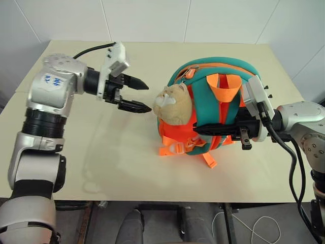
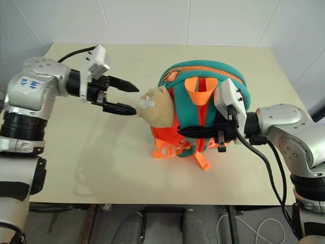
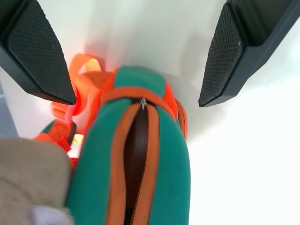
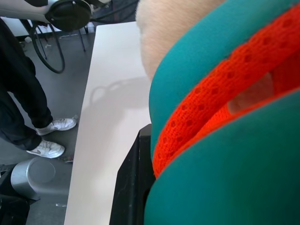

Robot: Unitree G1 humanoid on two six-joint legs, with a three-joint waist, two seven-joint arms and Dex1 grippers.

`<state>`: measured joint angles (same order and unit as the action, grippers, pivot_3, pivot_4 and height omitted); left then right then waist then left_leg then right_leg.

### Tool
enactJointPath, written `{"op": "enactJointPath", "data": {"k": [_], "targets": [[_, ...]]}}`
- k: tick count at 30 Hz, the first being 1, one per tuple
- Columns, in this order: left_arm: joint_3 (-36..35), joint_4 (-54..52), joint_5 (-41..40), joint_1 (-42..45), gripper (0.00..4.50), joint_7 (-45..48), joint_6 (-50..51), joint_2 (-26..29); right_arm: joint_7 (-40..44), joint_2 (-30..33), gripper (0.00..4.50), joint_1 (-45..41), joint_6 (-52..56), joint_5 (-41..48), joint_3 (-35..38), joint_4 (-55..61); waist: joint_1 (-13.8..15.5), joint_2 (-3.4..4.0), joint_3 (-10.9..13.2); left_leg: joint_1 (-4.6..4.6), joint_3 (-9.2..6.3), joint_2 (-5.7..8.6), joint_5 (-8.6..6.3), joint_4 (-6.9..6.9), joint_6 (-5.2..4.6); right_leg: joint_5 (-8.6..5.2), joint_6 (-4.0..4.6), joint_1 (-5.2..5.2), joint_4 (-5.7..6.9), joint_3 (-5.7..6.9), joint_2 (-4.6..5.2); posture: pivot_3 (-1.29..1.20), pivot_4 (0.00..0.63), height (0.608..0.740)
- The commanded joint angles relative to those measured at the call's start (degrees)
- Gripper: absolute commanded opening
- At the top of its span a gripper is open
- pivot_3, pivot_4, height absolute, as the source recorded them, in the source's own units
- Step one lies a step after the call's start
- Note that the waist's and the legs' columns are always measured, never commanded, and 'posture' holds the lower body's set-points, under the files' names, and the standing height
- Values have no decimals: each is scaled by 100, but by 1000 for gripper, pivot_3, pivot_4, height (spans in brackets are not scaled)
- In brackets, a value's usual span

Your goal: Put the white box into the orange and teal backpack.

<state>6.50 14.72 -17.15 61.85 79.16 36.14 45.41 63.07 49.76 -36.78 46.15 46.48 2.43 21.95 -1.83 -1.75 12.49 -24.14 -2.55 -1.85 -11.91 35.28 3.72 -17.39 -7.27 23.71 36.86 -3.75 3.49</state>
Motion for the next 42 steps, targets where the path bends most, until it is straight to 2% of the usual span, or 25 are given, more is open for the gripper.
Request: {"op": "enactJointPath", "data": {"k": [1, 6, 11, 21, 24, 31, 35, 37, 42], "targets": [[-642, -902, -703, -278, 4483, 67, 307, 163, 54, -1, 0, -69, -115, 21, 90, 63, 9, 0, 0, 0, -1, 0, 0, -1, 0, 0, 0, 1, 0, 0, 0, 0, 150, 740], [-1267, -2090, -1588, -784, 4483, -488, 1048, 6, 35, -8, 0, -57, -94, -2, 88, 64, 19, 0, 0, 0, -2, 0, 0, 4, 0, 0, 1, -2, 3, 0, 1, 0, 150, 740], [-1200, -3027, -1827, -1129, 4483, -1652, 1635, -500, 7, -35, 0, -70, -84, -33, 72, 62, 21, 0, 0, 4, -5, 1, 0, 21, -1, 4, -6, -14, 5, 0, 1, 0, 150, 740], [-632, -3147, -1802, -1035, 4483, -2734, 1906, -1114, -63, -69, 0, -40, -76, -48, 105, 109, 22, 0, 0, 5, -4, 2, 1, 33, -1, 9, -8, -17, 6, -2, 0, 0, 150, 740], [-470, -3208, -1730, -996, 3933, -3033, 1943, -1252, -105, -78, 0, -35, -53, -26, 117, 153, 25, 0, 0, 4, -5, 3, 1, 33, -1, 9, -8, -18, 4, -2, 0, 0, 150, 740], [-537, -3248, -2002, -860, 1837, -3049, 2168, -1174, -128, -86, 0, 39, -90, 53, 199, 191, 26, -1, 0, 4, -5, 4, 1, 33, -1, 9, -8, -18, 3, -2, 0, 0, 150, 740], [-784, -3058, -2313, -667, 786, -2964, 2529, -955, -197, -336, 0, 174, -286, 218, 424, 200, 24, -1, 0, 4, -5, 4, 1, 32, -1, 9, -8, -18, 3, -2, 0, 0, 150, 740], [-853, -2945, -2401, -580, 498, -2934, 2658, -820, -243, -482, 0, 273, -375, 305, 550, 224, 9, 0, 0, 4, -5, 4, 1, 32, -1, 9, -8, -18, 3, -2, -1, 0, 150, 740], [-847, -2591, -2369, -388, 436, -2855, 2742, -492, -385, -781, 0, 567, -602, 405, 733, 375, 11, 0, 0, 5, -5, 4, 1, 28, -1, 9, -8, -17, 3, -3, -1, 0, 150, 740]]}}
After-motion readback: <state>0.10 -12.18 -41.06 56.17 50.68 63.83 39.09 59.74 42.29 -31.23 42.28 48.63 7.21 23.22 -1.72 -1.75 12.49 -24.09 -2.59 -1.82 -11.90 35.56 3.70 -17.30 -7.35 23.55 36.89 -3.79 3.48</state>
